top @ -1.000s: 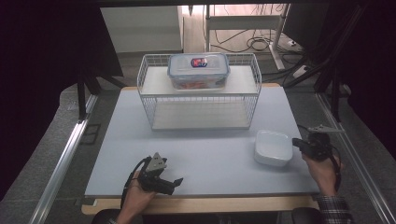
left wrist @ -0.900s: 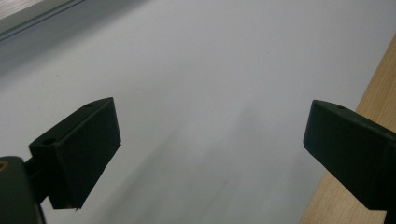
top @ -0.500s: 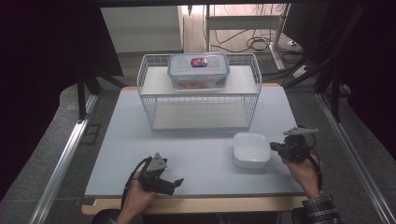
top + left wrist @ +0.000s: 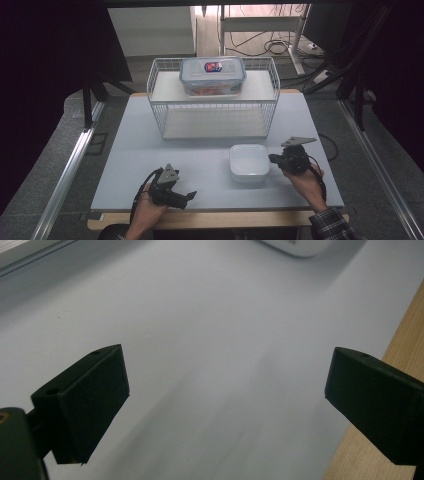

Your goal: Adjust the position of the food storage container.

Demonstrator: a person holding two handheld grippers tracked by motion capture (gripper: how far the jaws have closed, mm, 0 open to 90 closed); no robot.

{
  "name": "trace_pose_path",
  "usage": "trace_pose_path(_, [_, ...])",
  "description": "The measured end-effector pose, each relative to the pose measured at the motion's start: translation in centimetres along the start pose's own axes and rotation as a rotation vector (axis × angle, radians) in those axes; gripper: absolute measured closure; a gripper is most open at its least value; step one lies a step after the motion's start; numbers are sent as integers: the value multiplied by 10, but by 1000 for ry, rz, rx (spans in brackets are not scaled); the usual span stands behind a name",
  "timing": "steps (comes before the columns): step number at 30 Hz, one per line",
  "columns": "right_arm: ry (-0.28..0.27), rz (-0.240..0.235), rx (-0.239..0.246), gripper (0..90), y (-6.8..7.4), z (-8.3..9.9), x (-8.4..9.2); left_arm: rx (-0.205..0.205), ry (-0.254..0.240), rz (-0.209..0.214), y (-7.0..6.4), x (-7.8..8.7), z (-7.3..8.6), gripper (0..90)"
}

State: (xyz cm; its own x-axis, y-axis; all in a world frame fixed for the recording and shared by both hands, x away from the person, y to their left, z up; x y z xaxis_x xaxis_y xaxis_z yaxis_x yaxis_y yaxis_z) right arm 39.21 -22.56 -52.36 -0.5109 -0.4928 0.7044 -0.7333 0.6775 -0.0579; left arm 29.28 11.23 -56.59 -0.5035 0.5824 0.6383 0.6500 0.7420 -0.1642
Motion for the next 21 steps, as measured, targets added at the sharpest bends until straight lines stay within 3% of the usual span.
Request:
trace_pose_path(6, [5,-64,44,883,23,-12,-13,3,-2,1,0,0,0,35])
trace_pose_path(21, [12,-191,62,877,62,-33,-34,8,-11,-9,2,3,-1,57])
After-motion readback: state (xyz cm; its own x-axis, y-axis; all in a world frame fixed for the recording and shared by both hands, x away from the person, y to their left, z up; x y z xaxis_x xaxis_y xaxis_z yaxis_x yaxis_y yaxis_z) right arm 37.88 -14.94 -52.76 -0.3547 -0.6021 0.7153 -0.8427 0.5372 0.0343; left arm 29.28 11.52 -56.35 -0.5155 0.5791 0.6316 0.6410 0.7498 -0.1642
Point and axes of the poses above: each handheld gripper's, and its own axes: x roughly backward along the jaws, z roughly out of its underside, y roughly to its left, the point moved 6 cm from there along -x, roughly forward along the jaws, and after that the axes turned 8 degrees about x, right-handed, at the moved point
